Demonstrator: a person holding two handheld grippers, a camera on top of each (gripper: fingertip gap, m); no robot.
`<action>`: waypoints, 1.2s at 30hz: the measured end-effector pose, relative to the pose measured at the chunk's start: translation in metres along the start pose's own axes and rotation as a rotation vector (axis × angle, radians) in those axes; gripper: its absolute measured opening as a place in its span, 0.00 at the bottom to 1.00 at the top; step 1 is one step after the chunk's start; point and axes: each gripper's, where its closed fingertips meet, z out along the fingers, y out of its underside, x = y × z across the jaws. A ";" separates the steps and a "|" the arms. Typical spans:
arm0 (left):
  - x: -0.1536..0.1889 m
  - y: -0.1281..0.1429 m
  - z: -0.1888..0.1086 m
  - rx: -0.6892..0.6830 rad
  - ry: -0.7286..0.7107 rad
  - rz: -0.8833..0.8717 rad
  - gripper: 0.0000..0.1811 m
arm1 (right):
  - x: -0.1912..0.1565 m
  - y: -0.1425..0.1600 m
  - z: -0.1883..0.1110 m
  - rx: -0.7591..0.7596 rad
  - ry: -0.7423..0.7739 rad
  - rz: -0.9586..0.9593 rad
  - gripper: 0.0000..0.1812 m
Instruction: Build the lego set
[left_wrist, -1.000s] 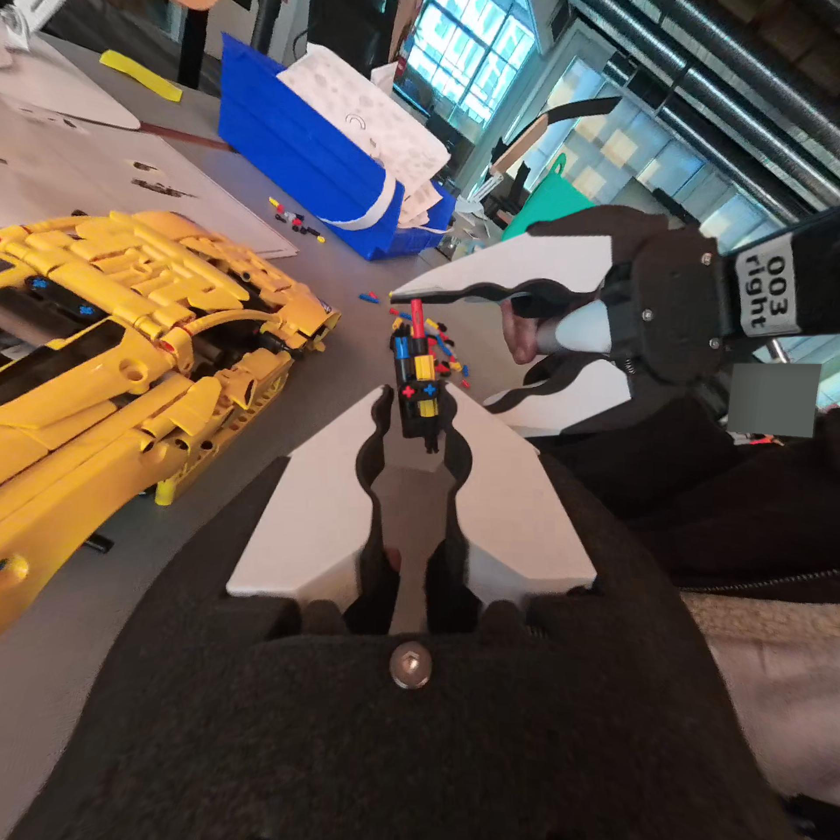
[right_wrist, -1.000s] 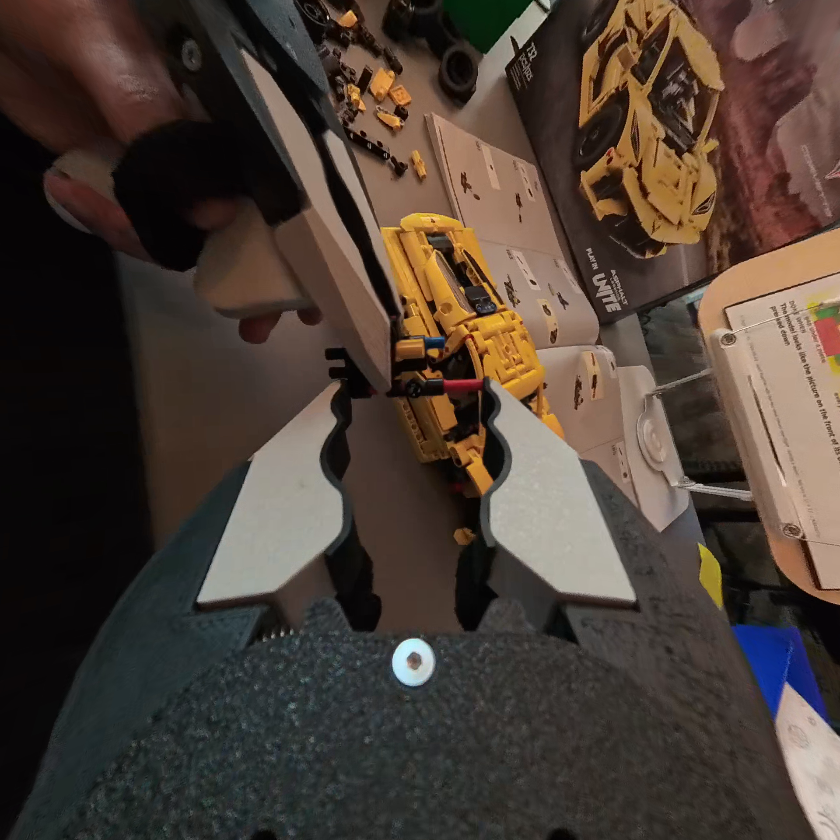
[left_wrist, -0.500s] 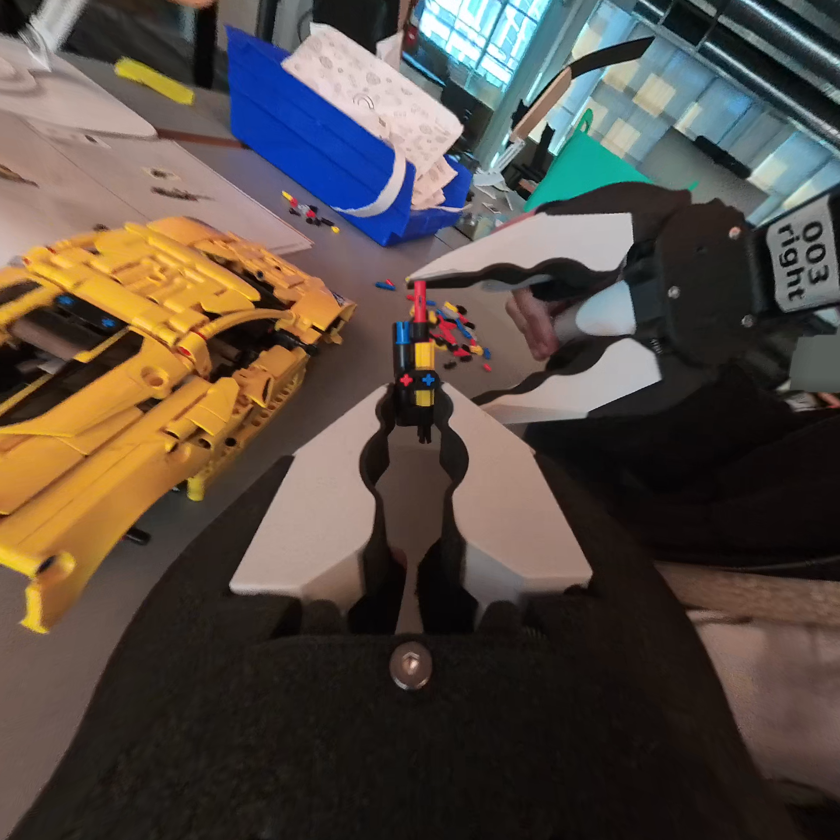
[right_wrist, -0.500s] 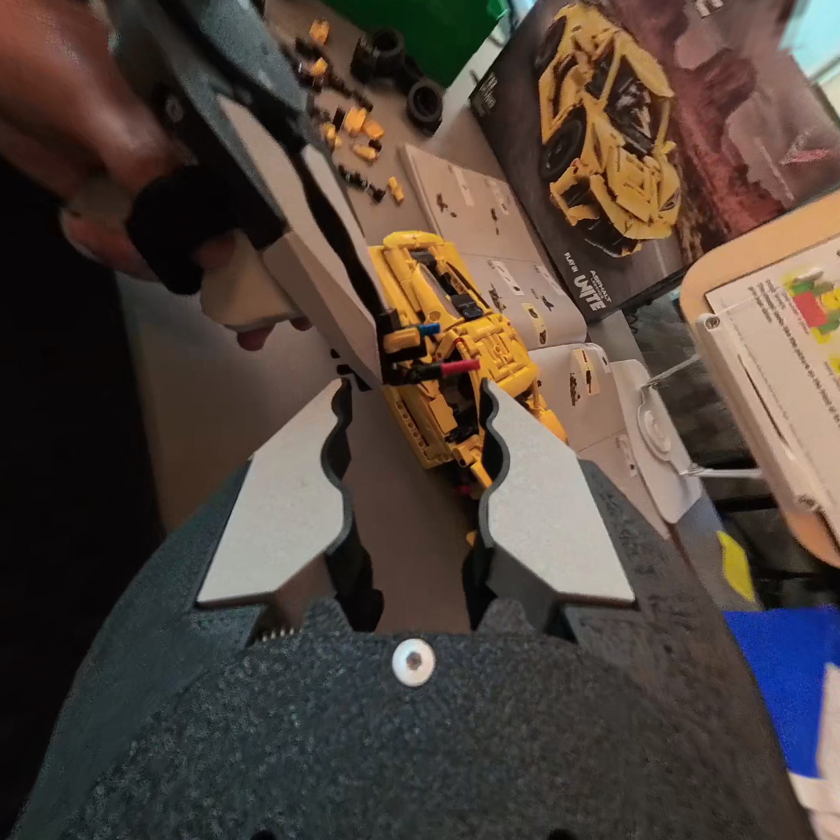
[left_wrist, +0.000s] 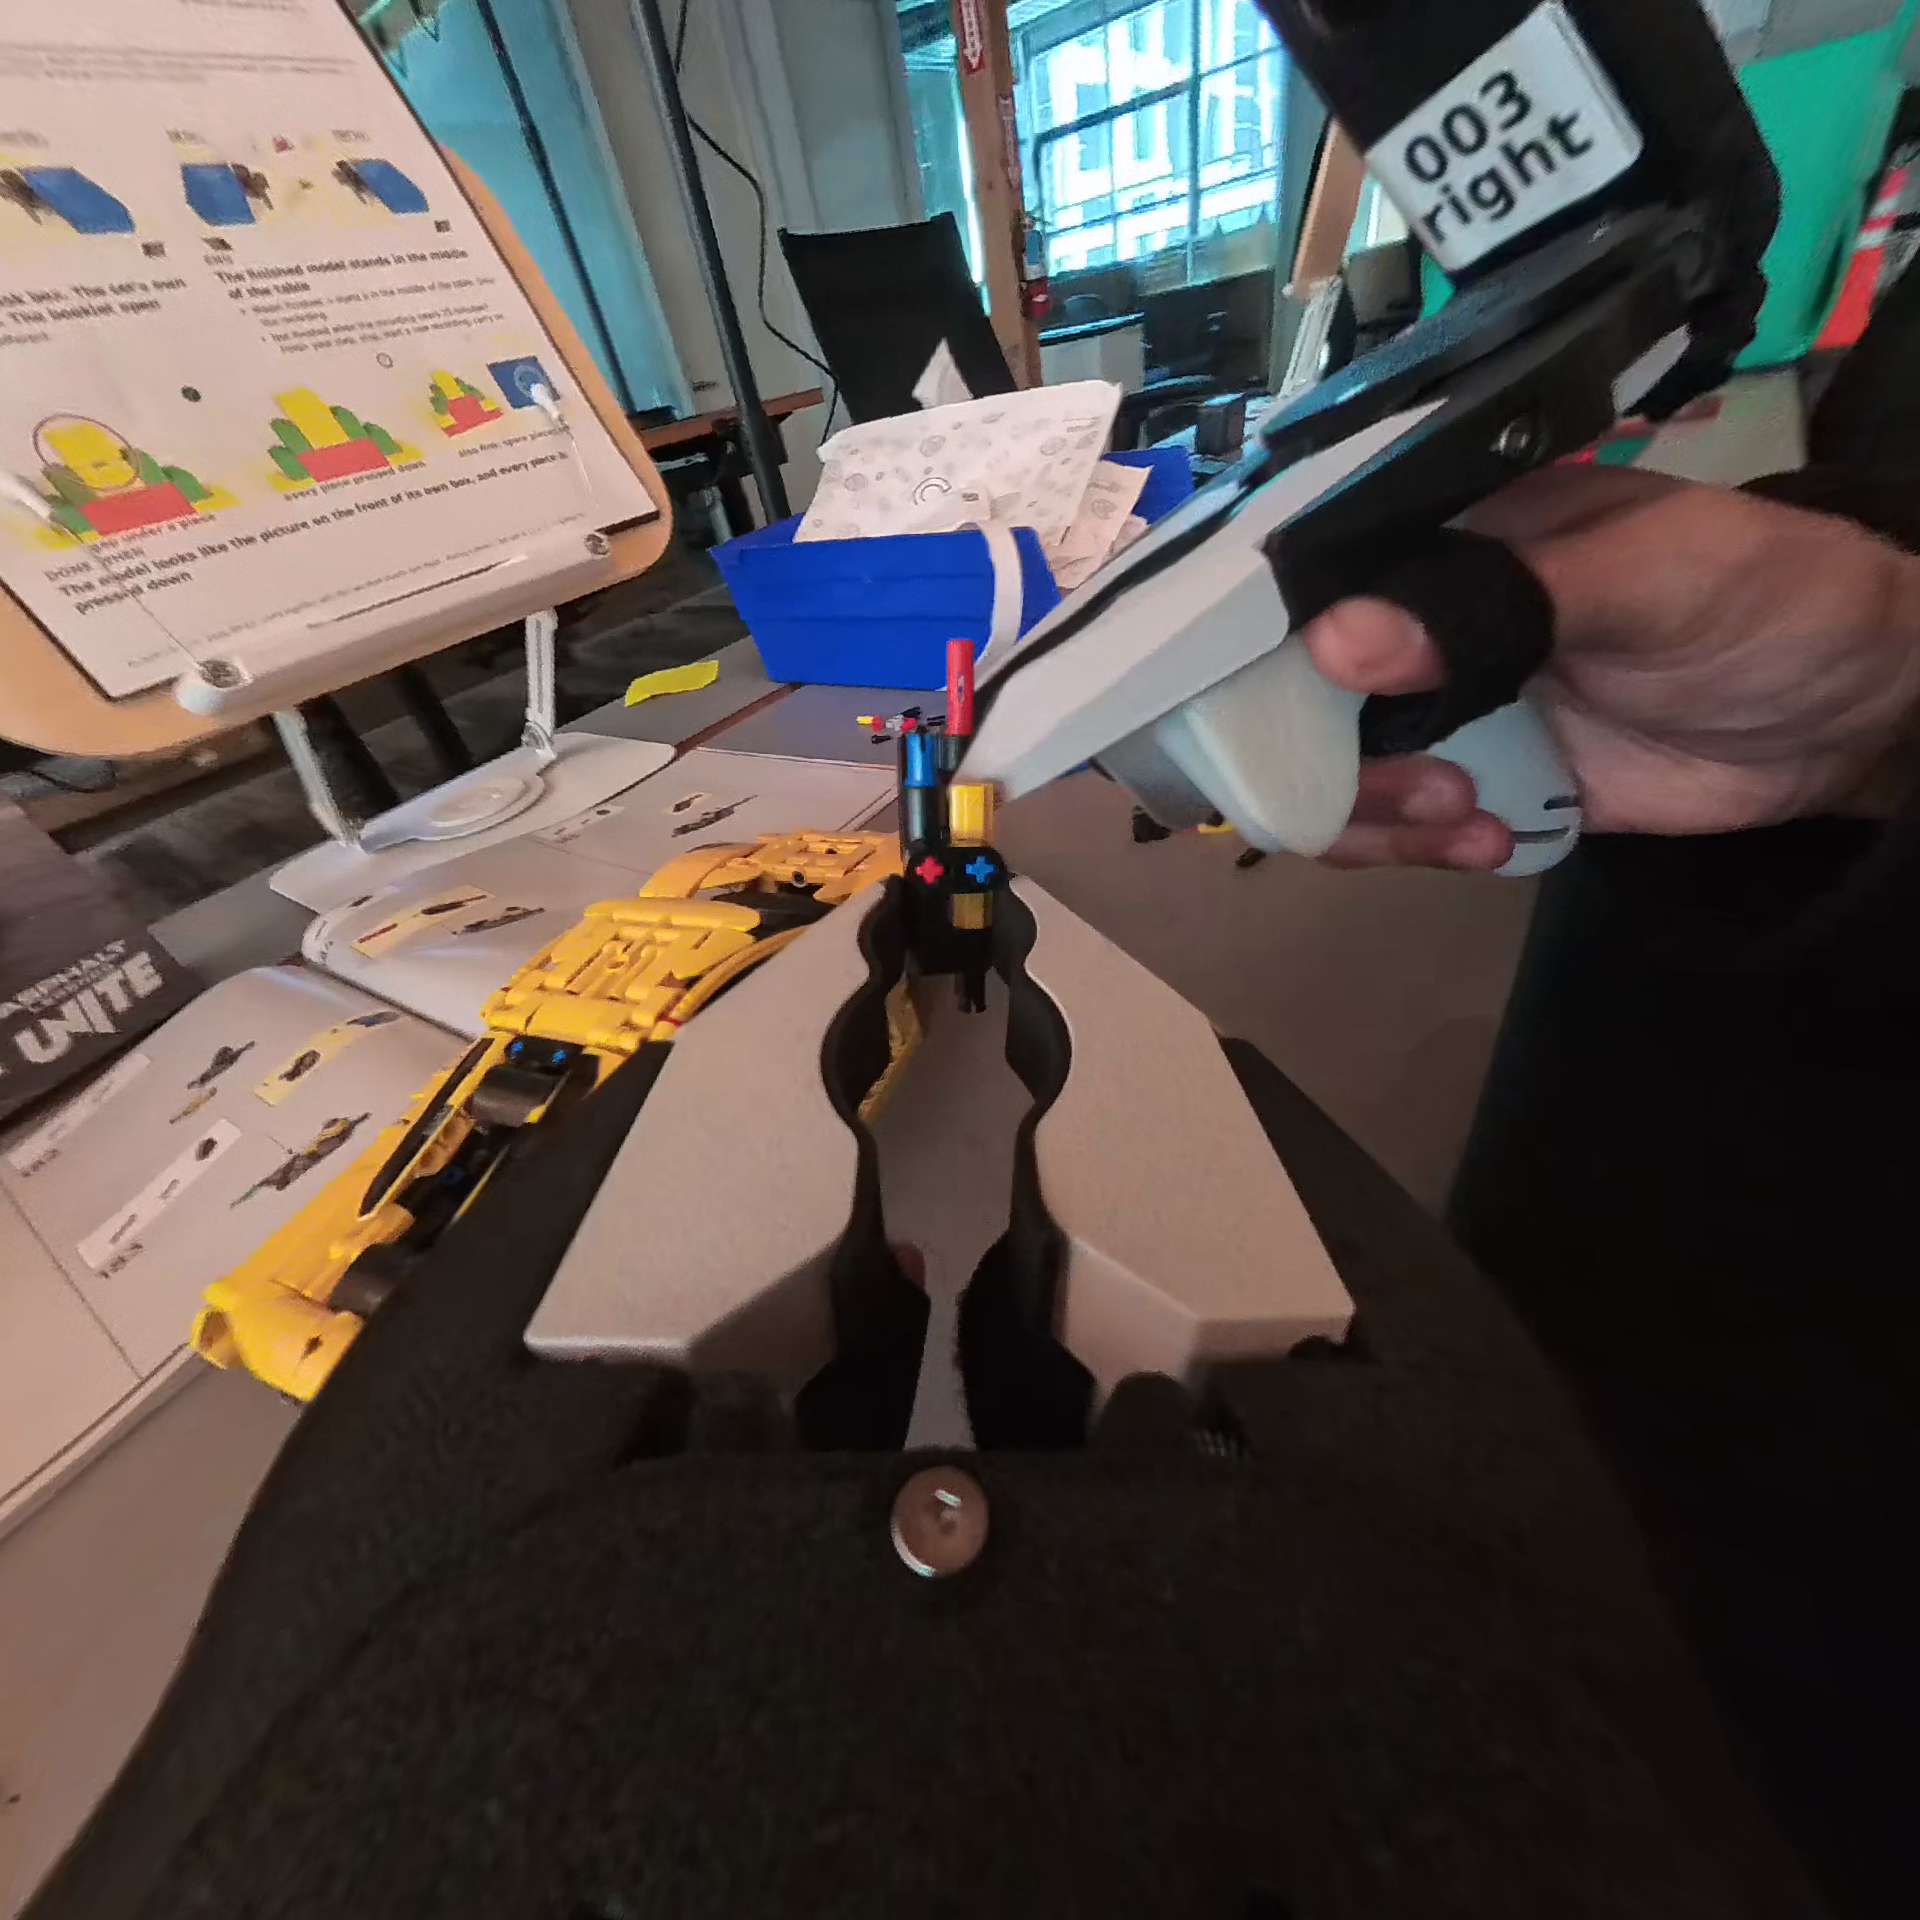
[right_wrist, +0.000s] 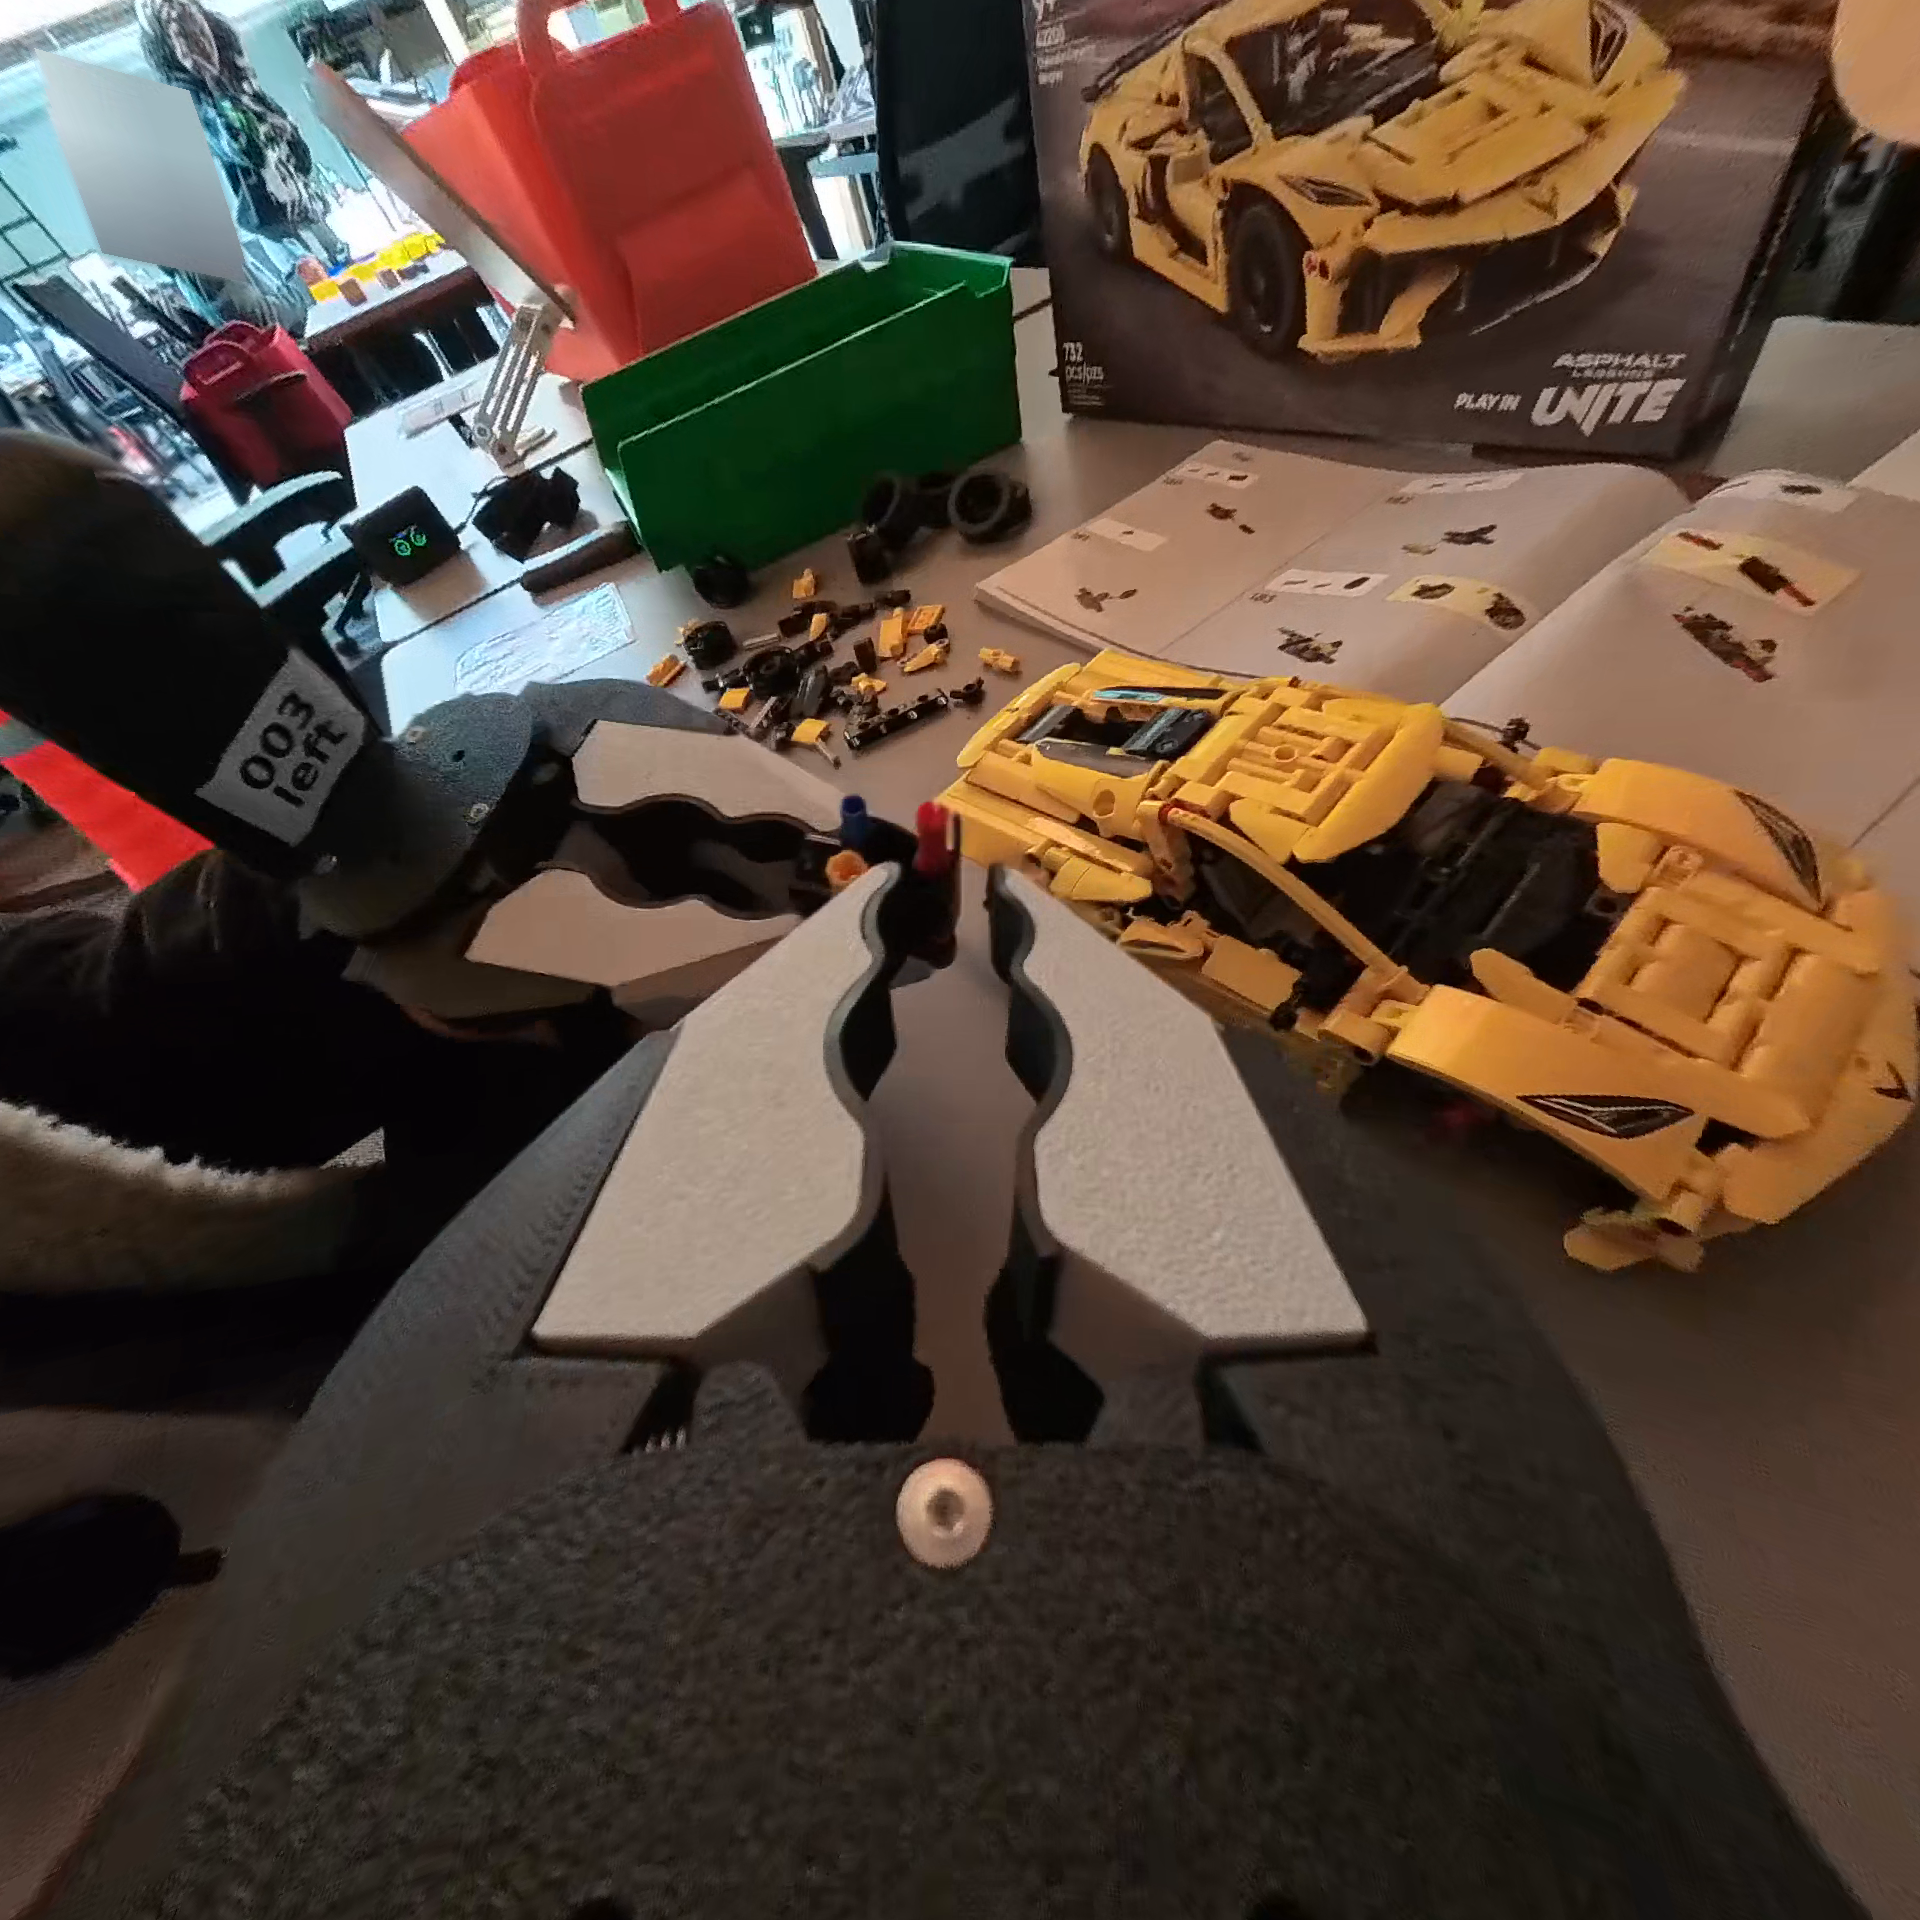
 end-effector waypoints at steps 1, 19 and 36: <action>-0.001 0.002 0.000 -0.009 -0.013 0.027 0.09 | -0.001 0.001 0.001 -0.011 -0.002 -0.008 0.04; 0.000 0.007 0.000 -0.073 -0.044 0.103 0.08 | 0.002 0.018 0.005 -0.039 -0.159 0.360 0.04; -0.010 -0.018 -0.013 0.061 0.573 -1.386 0.09 | -0.016 -0.022 -0.005 0.094 -0.088 -0.593 0.36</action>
